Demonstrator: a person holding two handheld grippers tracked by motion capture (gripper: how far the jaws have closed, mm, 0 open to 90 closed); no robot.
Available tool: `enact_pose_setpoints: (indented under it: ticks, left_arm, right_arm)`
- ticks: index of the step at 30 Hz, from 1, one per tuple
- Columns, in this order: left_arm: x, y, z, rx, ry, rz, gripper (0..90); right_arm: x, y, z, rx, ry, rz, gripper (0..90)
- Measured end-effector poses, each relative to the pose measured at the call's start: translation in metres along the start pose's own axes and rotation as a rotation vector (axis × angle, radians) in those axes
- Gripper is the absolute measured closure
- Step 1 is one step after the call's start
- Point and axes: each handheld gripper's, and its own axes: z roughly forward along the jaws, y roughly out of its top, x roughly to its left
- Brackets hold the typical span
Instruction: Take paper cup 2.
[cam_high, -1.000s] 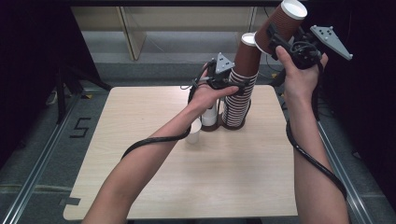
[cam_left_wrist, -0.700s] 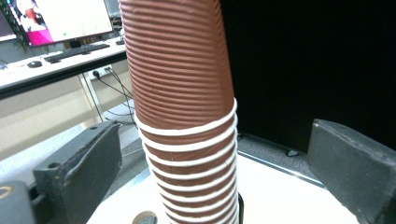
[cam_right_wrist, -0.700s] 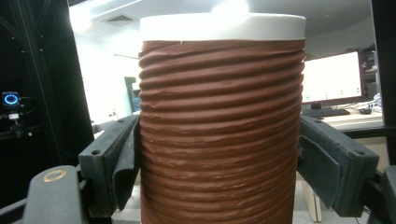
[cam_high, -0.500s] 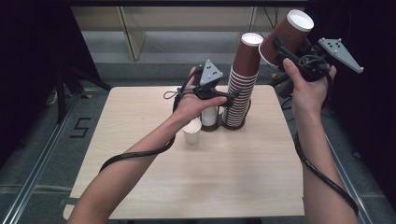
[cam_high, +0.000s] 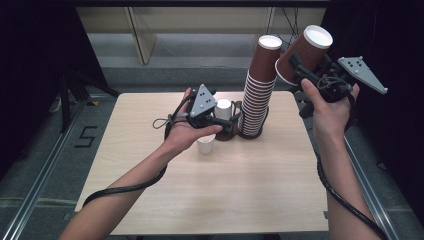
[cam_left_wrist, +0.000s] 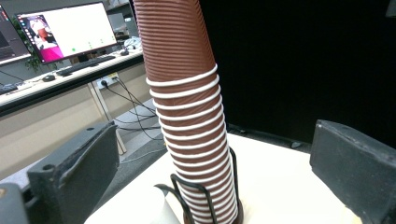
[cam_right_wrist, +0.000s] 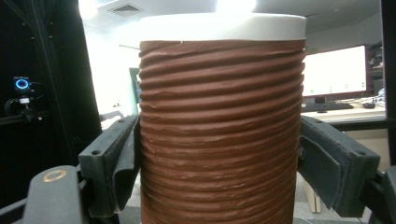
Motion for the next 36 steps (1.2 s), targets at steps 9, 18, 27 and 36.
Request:
enact_pose_setpoints:
  ticks: [9,18,27,36]
  left_arm:
    - [-0.002,-0.014,-0.027,-0.001,0.003,0.014,0.9]
    - [-0.002,-0.027,-0.046,0.015,0.014,0.039,0.8]
    - [-0.008,-0.046,-0.065,0.028,0.021,0.034,0.7]
    - [-0.016,-0.071,-0.084,0.048,0.031,0.018,0.7]
  right_arm:
    - [0.005,-0.015,-0.013,0.025,0.031,0.004,19.0]
    - [0.013,-0.037,-0.023,0.069,0.052,0.031,18.9]
    - [0.024,-0.062,-0.033,0.120,0.095,0.068,18.8]
    - [0.033,-0.098,-0.038,0.182,0.123,0.100,18.8]
